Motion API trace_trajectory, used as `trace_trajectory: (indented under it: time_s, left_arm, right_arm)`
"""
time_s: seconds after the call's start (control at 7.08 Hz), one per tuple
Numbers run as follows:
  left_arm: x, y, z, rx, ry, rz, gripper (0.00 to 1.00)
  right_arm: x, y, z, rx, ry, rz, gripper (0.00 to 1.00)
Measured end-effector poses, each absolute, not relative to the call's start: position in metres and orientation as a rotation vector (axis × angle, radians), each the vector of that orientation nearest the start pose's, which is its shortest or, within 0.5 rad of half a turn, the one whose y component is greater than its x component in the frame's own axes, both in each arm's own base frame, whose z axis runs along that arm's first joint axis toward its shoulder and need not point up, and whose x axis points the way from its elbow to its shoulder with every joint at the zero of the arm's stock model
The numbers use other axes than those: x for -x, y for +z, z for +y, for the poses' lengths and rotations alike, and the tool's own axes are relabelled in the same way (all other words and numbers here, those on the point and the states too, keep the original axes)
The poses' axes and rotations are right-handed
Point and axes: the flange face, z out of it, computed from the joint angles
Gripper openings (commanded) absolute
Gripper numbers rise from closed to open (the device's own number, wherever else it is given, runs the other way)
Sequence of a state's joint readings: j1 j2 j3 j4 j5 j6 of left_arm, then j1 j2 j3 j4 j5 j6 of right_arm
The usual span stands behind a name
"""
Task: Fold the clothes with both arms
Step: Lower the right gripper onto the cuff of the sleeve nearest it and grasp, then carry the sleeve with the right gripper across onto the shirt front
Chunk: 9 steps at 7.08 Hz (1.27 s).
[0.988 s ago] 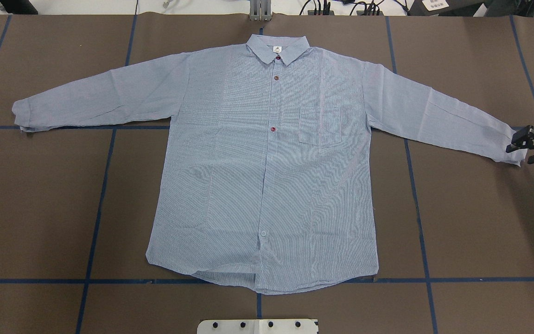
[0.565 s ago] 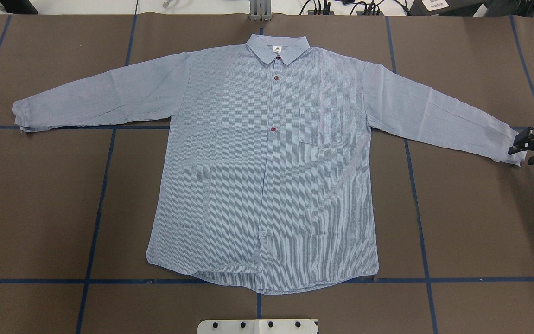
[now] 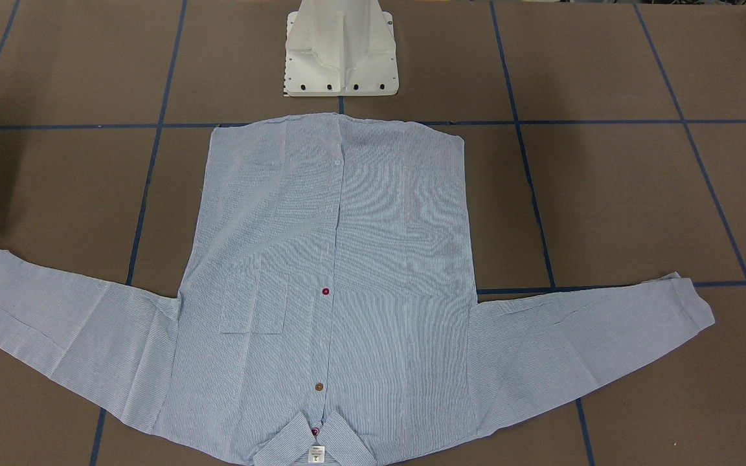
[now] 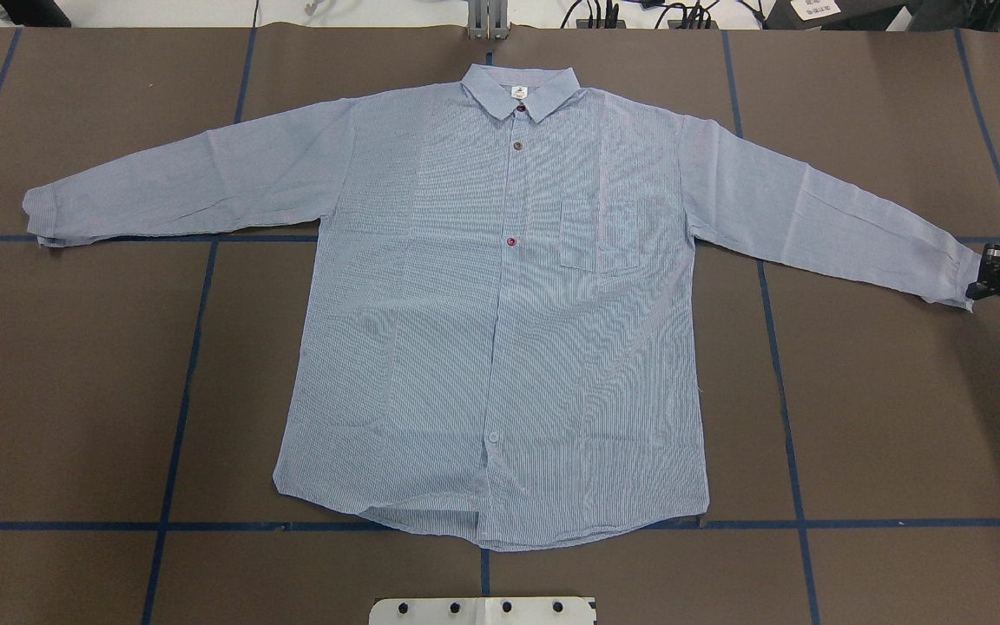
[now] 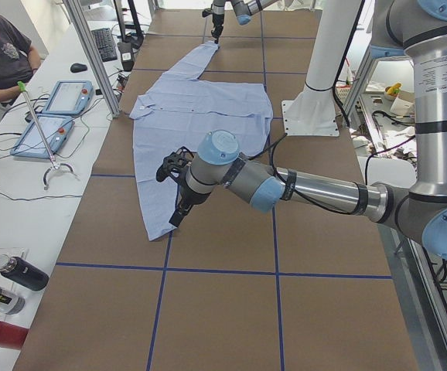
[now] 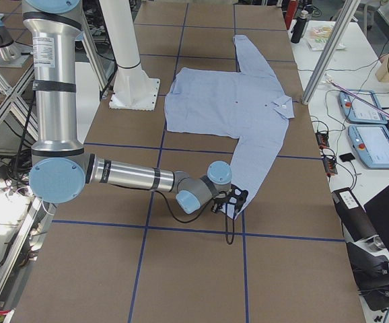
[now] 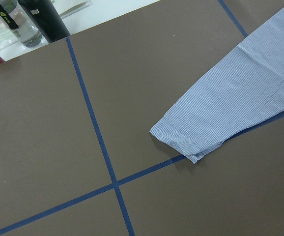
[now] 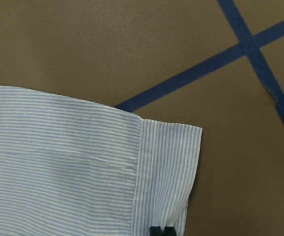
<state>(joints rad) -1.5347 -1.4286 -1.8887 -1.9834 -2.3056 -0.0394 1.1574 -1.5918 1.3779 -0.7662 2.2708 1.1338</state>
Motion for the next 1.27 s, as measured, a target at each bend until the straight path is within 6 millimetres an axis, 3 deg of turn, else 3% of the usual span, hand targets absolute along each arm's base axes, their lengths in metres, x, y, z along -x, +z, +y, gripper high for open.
trace_trajectory:
  time_s: [0.14, 0.42, 0.71, 0.99, 1.27]
  left_arm:
    - [0.050, 0.520, -0.453, -0.535, 0.214, 0.735, 1.00]
    - [0.050, 0.519, -0.454, -0.539, 0.216, 0.736, 1.00]
    - [0.050, 0.518, -0.455, -0.544, 0.219, 0.735, 1.00]
    - [0.050, 0.516, -0.455, -0.547, 0.219, 0.734, 1.00]
    - [0.050, 0.517, -0.455, -0.547, 0.221, 0.735, 1.00]
  right_arm:
    - [0.137, 0.658, -0.485, 0.039, 0.447, -0.914, 0.00]
    - [0.148, 0.589, -0.498, -0.041, 0.378, -0.998, 0.00]
    - [0.192, 0.505, -0.537, -0.121, 0.296, -1.075, 0.00]
    - [0.279, 0.393, -0.582, -0.106, 0.311, -1.078, 0.00]
    - [0.388, 0.288, -0.581, -0.099, 0.378, -1.064, 0.00]
